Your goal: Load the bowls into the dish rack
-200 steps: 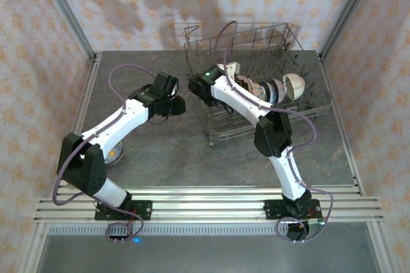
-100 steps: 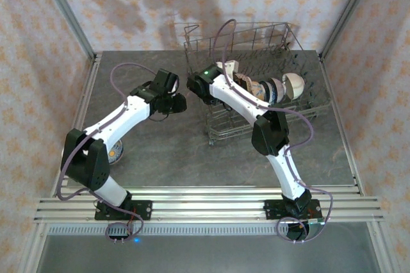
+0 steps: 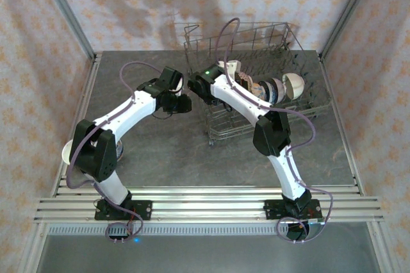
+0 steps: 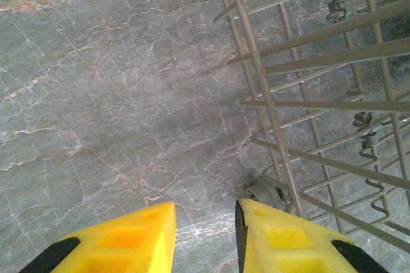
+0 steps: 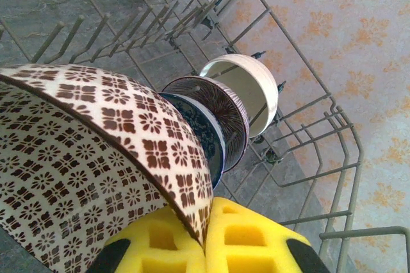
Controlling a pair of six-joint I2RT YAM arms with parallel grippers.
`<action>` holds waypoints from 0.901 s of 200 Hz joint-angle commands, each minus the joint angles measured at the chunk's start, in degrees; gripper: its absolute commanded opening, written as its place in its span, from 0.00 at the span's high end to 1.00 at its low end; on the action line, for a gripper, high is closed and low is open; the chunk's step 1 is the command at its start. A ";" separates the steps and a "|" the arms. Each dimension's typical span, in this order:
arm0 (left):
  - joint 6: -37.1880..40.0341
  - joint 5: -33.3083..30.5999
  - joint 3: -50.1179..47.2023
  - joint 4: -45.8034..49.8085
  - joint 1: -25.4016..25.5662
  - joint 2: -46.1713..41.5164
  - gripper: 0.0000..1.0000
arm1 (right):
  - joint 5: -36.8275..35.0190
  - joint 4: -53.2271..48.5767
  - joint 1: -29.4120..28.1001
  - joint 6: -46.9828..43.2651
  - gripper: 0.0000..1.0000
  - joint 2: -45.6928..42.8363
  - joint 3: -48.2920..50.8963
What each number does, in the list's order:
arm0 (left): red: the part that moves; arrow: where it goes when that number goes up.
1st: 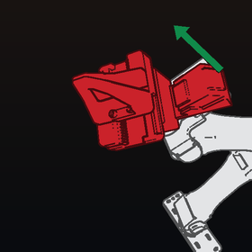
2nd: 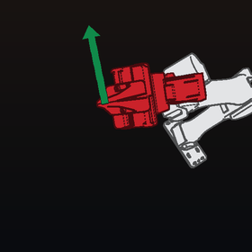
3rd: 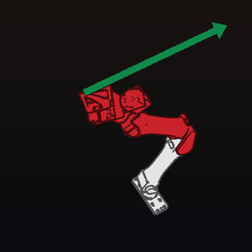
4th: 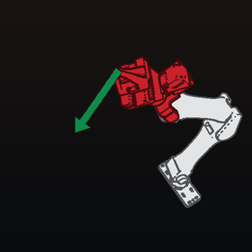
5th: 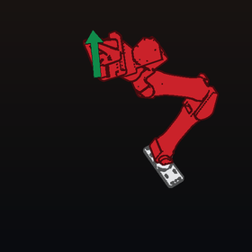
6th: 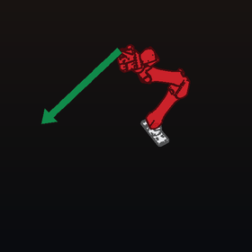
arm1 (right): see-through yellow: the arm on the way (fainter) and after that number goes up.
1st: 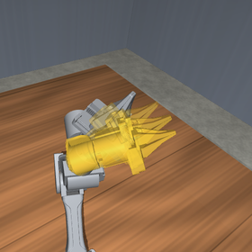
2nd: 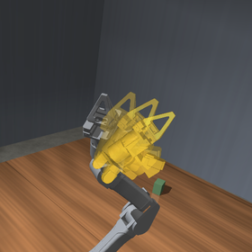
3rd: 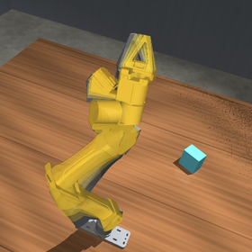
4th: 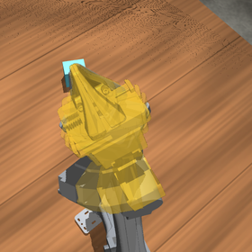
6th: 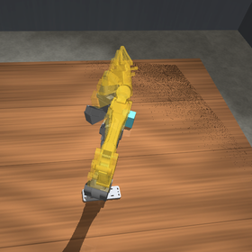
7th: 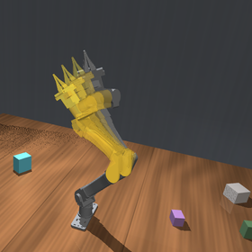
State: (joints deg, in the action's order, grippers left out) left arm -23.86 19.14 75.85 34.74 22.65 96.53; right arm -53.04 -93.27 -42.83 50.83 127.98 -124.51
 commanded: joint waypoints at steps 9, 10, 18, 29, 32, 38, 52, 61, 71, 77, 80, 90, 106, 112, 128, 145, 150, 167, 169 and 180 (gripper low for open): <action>1.85 0.86 1.93 2.48 1.18 1.03 0.68 | -4.88 -8.63 0.78 3.34 1.00 -2.73 1.47; 1.87 0.79 1.93 2.50 1.17 1.03 0.68 | -4.93 -8.66 0.80 3.41 1.00 -2.82 1.51; 1.92 0.76 1.93 2.55 1.28 0.96 0.68 | -5.15 -8.68 1.07 3.71 1.00 -3.15 1.95; 1.89 0.75 1.84 2.55 1.34 0.85 0.68 | -5.70 -8.66 1.41 3.92 1.00 -3.69 2.55; 1.89 0.81 1.80 2.53 1.34 0.85 0.68 | -5.72 -8.61 1.53 3.95 1.00 -3.78 2.78; 1.93 0.86 1.98 2.53 1.32 0.90 0.68 | -5.93 -8.69 1.76 4.09 1.00 -4.16 3.11; 1.97 0.95 2.01 2.62 1.34 1.03 0.68 | -6.15 -8.68 2.29 4.32 1.00 -4.72 3.94; 1.97 1.04 2.16 2.78 1.36 1.12 0.68 | -6.29 -8.66 2.48 4.57 1.00 -5.14 4.40; 1.96 1.03 2.19 2.77 1.42 1.28 0.68 | -6.23 -8.72 2.57 4.59 1.00 -5.34 4.62; 1.95 1.05 2.33 2.69 1.43 1.42 0.68 | -6.16 -8.68 2.57 4.63 1.00 -5.20 4.71; 1.94 1.07 2.36 2.69 1.47 1.38 0.68 | -6.09 -8.66 2.57 4.64 1.00 -5.11 4.73; 1.80 1.05 2.54 2.76 1.52 1.58 0.68 | -5.87 -8.67 2.57 4.78 1.00 -4.60 4.90; 1.70 0.96 2.63 2.78 1.72 1.67 0.68 | -5.51 -8.68 2.51 5.44 1.00 -3.56 5.11; 1.63 0.85 2.68 2.66 1.76 1.68 0.68 | -5.33 -8.68 2.49 5.63 1.00 -3.27 4.99; 1.41 0.81 2.63 2.69 1.89 1.71 0.68 | -5.24 -8.68 2.32 5.91 1.00 -2.13 4.51; 1.27 0.74 2.61 2.73 2.01 1.59 0.68 | -4.77 -8.67 2.18 5.86 1.00 -1.20 4.04; 1.27 0.61 2.63 2.77 2.04 1.58 0.68 | -4.61 -8.67 2.14 5.73 1.00 -1.01 3.93; 0.93 0.55 2.70 2.72 2.07 1.47 0.69 | -4.12 -8.63 1.96 6.06 1.00 -0.56 4.07; 0.92 0.51 2.65 2.73 2.11 1.45 0.68 | -4.10 -8.62 1.92 6.04 1.00 -0.55 4.11; 0.79 0.52 2.63 2.76 2.13 1.30 0.68 | -4.03 -8.68 1.78 6.35 1.00 -0.39 4.20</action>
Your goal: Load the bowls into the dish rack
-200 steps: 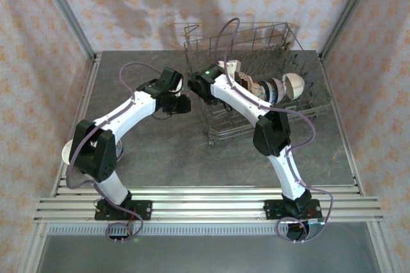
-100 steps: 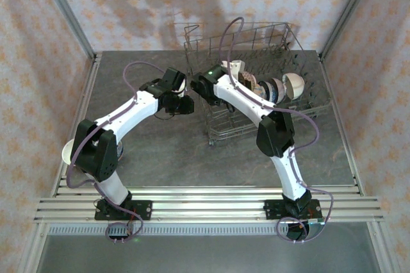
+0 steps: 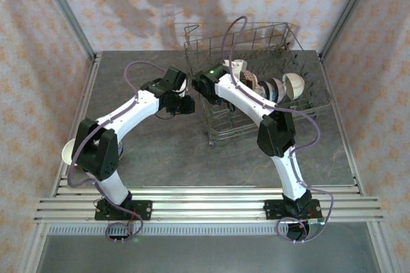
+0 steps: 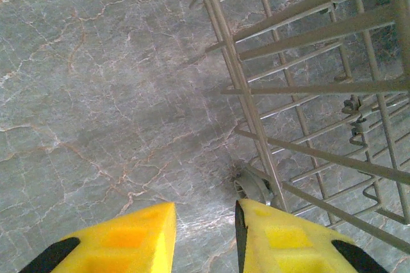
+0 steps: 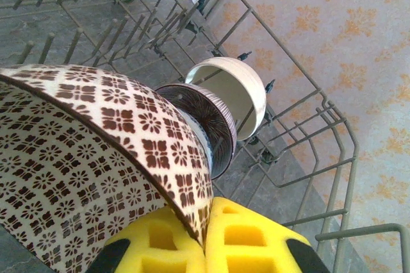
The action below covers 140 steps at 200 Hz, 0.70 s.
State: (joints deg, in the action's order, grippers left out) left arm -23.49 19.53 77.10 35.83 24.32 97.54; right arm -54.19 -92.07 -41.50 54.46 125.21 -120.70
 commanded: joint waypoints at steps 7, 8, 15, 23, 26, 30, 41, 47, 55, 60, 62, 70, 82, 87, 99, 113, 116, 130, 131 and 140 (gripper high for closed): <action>0.37 0.07 1.39 1.59 0.45 0.21 0.68 | -2.69 -9.88 0.36 3.06 1.00 2.41 0.55; 0.33 0.12 1.39 1.60 0.46 0.21 0.68 | -2.68 -9.88 0.36 3.09 1.00 2.41 0.55; 0.28 0.07 1.39 1.59 0.54 0.20 0.68 | -2.58 -9.88 0.38 3.33 1.00 2.47 0.56; 0.20 0.24 1.43 1.49 0.60 0.21 0.68 | -2.54 -9.87 0.28 3.66 1.00 2.52 0.56; 0.19 0.28 1.39 1.47 0.67 0.20 0.69 | -2.58 -9.88 0.27 3.78 1.00 2.58 0.64; 0.16 0.31 1.47 1.44 0.74 0.23 0.68 | -2.56 -9.88 0.16 4.02 1.00 2.51 0.78; -0.06 0.65 1.64 1.44 0.89 0.29 0.68 | -2.37 -9.88 0.10 4.93 1.00 2.44 1.07; -0.07 0.84 1.73 1.44 0.99 0.35 0.68 | -2.03 -9.88 0.06 5.80 1.00 2.37 1.55; -0.11 1.11 1.80 1.44 1.12 0.49 0.68 | -1.66 -9.88 -0.07 6.97 1.00 2.37 2.23; -0.16 1.26 1.82 1.51 1.14 0.46 0.68 | -1.64 -9.90 -0.15 7.55 1.00 2.31 2.67; -0.16 1.36 1.89 1.54 1.16 0.53 0.68 | -1.62 -9.89 -0.16 7.76 1.00 2.28 2.85; -0.16 1.53 1.98 1.59 1.19 0.65 0.68 | -1.53 -9.91 -0.25 8.56 1.00 2.24 3.55; 0.02 1.87 2.25 1.91 1.18 0.82 0.68 | -1.35 -9.94 -0.25 9.81 1.00 1.98 4.51; 0.16 2.05 2.51 2.06 1.24 0.91 0.68 | -1.28 -9.95 -0.33 10.42 1.00 1.84 4.93; 0.54 2.26 3.19 2.68 1.30 1.30 0.68 | -1.43 -9.90 -0.56 11.77 1.00 1.41 6.03; 0.89 2.40 3.91 3.28 1.30 1.55 0.69 | -1.65 -9.92 -0.90 13.17 1.00 0.58 7.36; 1.03 2.44 4.05 3.37 1.34 1.65 0.69 | -1.74 -9.96 -0.95 13.48 1.00 0.41 7.66; 1.15 2.49 4.54 3.63 1.26 1.83 0.69 | -2.01 -9.96 -1.04 14.46 1.00 -0.29 8.99; 1.16 2.55 4.59 3.72 1.26 1.85 0.69 | -2.03 -9.97 -1.04 14.59 1.00 -0.34 9.08; 1.23 2.62 4.85 3.87 1.32 1.94 0.69 | -2.13 -9.97 -0.96 15.10 1.00 -0.82 9.60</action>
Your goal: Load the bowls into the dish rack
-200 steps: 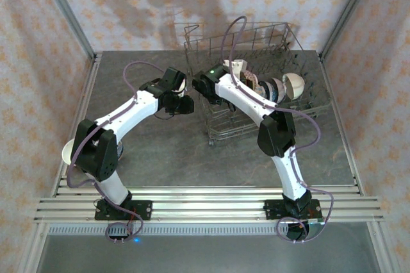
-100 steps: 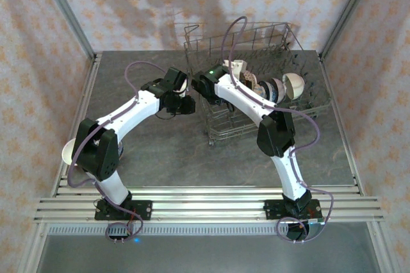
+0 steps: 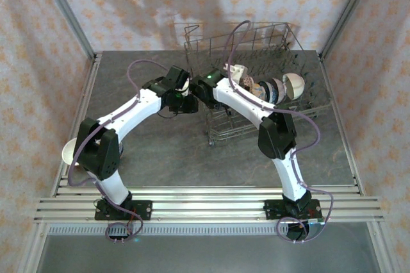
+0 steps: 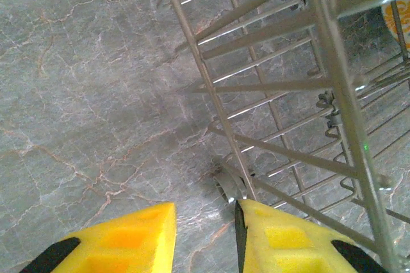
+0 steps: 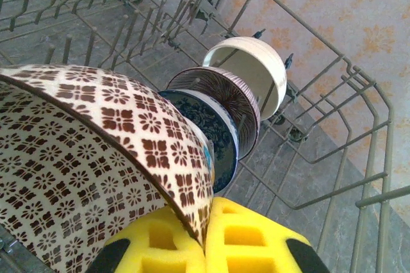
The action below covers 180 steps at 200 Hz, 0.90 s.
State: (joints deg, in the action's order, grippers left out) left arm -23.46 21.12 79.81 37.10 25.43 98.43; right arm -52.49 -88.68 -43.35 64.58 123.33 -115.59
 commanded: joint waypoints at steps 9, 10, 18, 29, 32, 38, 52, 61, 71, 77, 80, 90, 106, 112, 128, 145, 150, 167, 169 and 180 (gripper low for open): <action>1.18 1.12 2.28 2.70 0.17 0.99 0.69 | -3.78 -13.35 0.91 5.40 1.00 0.78 4.66; 1.20 1.12 2.32 2.71 0.16 0.98 0.69 | -3.77 -13.35 0.91 5.44 1.00 0.78 4.67; 1.23 1.07 2.45 2.64 0.15 0.83 0.69 | -3.67 -13.35 0.90 5.35 1.00 0.76 4.31; 1.38 0.65 2.61 2.86 0.20 0.47 0.69 | -3.58 -13.36 0.81 4.84 1.00 0.49 3.18; 1.52 0.55 2.69 2.93 0.22 0.38 0.69 | -3.65 -13.31 0.81 4.73 1.00 0.39 2.77; 1.64 0.26 2.85 2.98 0.10 0.21 0.69 | -3.99 -13.28 0.73 4.46 1.00 -0.02 1.98; 2.14 -0.65 3.40 3.31 0.02 -0.46 0.68 | -4.83 -13.25 0.55 3.20 1.00 -1.05 -0.04; 2.65 -1.37 4.27 3.89 -0.12 -0.85 0.68 | -5.68 -13.25 0.57 2.17 1.00 -1.71 -1.22; 3.05 -2.36 5.10 4.53 -0.60 -1.47 0.68 | -6.73 -13.26 0.64 1.16 1.00 -2.59 -2.49; 3.31 -2.64 5.47 4.60 -0.90 -1.94 0.68 | -7.23 -13.22 0.64 0.72 1.00 -3.05 -3.18; 3.48 -2.86 5.57 4.52 -1.03 -2.19 0.68 | -7.40 -13.26 0.70 0.47 1.00 -3.34 -3.55; 3.72 -3.23 6.05 4.30 -1.59 -3.16 0.68 | -8.08 -13.27 0.79 -0.46 1.00 -3.84 -4.88; 4.70 -4.39 7.61 4.47 -2.40 -4.61 0.68 | -8.81 -13.27 1.07 -2.38 1.00 -4.23 -7.34; 5.23 -4.68 8.25 4.39 -2.64 -5.16 0.68 | -9.01 -13.27 1.23 -2.94 1.00 -4.42 -8.25; 7.25 -5.35 9.44 3.40 -3.10 -6.59 0.67 | -8.63 -13.18 2.14 -4.67 1.00 -4.79 -10.70; 10.19 -5.91 10.74 2.43 -3.27 -7.78 0.67 | -7.77 -13.05 3.61 -7.94 1.00 -4.75 -13.51; 11.30 -5.74 10.96 1.94 -3.26 -8.09 0.67 | -7.51 -13.05 4.15 -9.08 1.00 -4.60 -14.35; 14.17 -5.13 11.47 -1.10 -3.20 -9.08 0.66 | -6.45 -12.10 5.73 -12.41 1.00 -4.99 -16.16; 14.50 -4.89 11.54 -1.49 -3.19 -9.16 0.66 | -6.30 -11.70 5.87 -12.93 1.00 -5.17 -16.22; 16.16 -3.15 11.97 -4.04 -3.22 -9.32 0.64 | -4.83 -7.69 6.80 -18.00 1.00 -6.29 -15.72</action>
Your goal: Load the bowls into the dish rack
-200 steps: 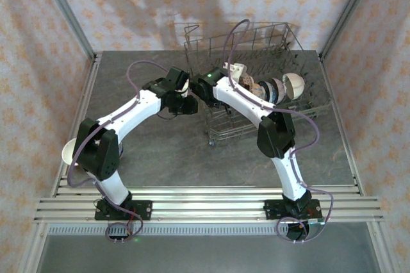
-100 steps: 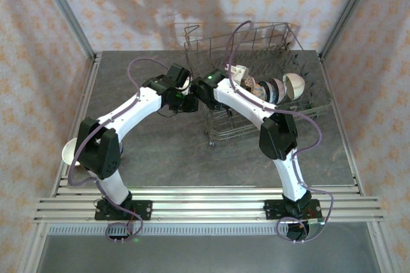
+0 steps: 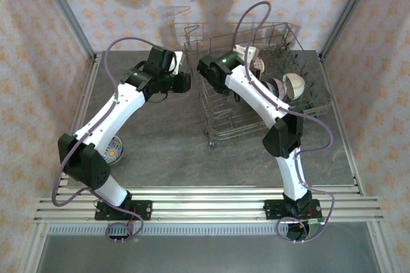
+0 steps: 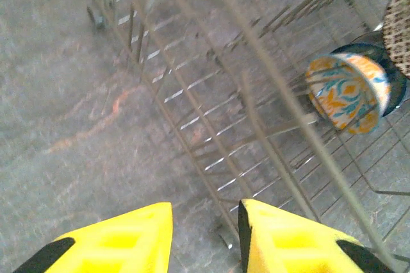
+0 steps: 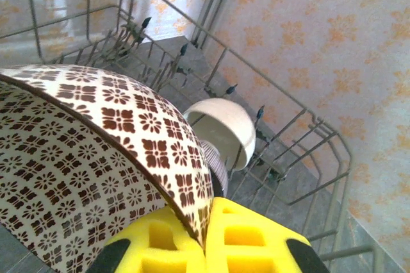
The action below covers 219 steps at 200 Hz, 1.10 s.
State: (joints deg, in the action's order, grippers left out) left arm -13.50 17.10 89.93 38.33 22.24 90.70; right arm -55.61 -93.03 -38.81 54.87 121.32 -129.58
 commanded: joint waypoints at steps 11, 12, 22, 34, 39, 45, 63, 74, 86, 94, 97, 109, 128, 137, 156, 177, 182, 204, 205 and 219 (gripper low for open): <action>7.77 4.20 2.58 -7.82 -0.01 -1.02 0.61 | 0.89 1.91 3.04 -13.69 1.00 -6.39 -0.47; 8.00 4.53 2.68 -8.09 -0.01 -0.94 0.61 | 1.23 2.56 3.13 -14.33 1.00 -6.59 -0.31; 9.14 7.86 3.61 -10.28 0.06 0.09 0.59 | 3.63 7.93 3.76 -18.76 1.00 -9.05 1.75; 9.28 10.81 4.80 -13.29 0.08 1.41 0.58 | 6.58 13.93 4.39 -23.81 1.00 -12.07 4.61; 9.37 12.12 5.05 -14.81 0.02 2.00 0.56 | 7.62 16.18 4.59 -25.74 1.00 -13.23 5.53; 9.40 13.61 5.24 -16.66 0.06 2.64 0.54 | 8.75 18.32 4.80 -27.66 1.00 -14.45 6.50; 8.74 17.99 6.47 -21.87 0.13 5.30 0.49 | 11.18 22.52 5.38 -32.22 1.00 -17.12 8.23; 7.57 20.03 8.45 -23.12 0.33 7.81 0.48 | 11.90 23.28 5.49 -34.10 1.00 -17.64 8.08; 6.80 22.80 11.90 -22.64 0.82 11.13 0.46 | 12.45 23.10 5.50 -35.31 1.00 -17.69 7.43; 6.69 24.12 14.39 -21.75 1.39 13.24 0.45 | 13.47 23.21 5.50 -36.25 1.00 -17.57 6.93; 6.65 24.41 15.26 -21.47 1.63 14.05 0.45 | 13.71 23.14 5.50 -36.44 1.00 -17.56 6.79; 6.93 26.80 17.91 -21.41 2.54 16.34 0.44 | 15.26 23.83 5.50 -37.44 1.00 -17.91 6.83; 7.21 28.15 19.46 -23.10 3.90 18.27 0.42 | 17.52 24.78 5.50 -39.15 1.00 -18.21 7.28; 7.28 28.68 19.71 -24.24 4.27 19.10 0.42 | 18.50 25.20 5.50 -39.73 1.00 -18.29 7.34; 7.34 29.03 21.29 -23.87 4.33 22.01 0.41 | 19.97 25.69 5.50 -40.84 1.00 -18.47 7.40; 7.52 28.30 22.96 -22.53 4.35 24.07 0.41 | 21.83 26.15 5.50 -42.37 1.00 -18.48 7.41; 7.49 28.01 23.22 -22.50 4.30 24.48 0.40 | 22.43 26.24 5.50 -42.66 1.00 -18.39 7.44; 7.28 26.78 24.60 -21.55 4.23 26.11 0.40 | 23.81 26.50 5.50 -43.97 1.00 -18.19 7.46; 7.23 26.77 24.59 -21.54 4.26 26.24 0.40 | 23.80 26.50 5.45 -44.02 1.00 -18.20 7.44; 6.73 25.65 24.68 -21.73 4.12 26.68 0.40 | 24.03 26.50 5.50 -44.57 1.00 -18.11 7.35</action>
State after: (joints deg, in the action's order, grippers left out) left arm -6.13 44.10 112.29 17.26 26.72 116.31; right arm -31.46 -68.93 -33.58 12.10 104.62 -121.60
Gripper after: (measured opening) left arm 0.599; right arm 0.040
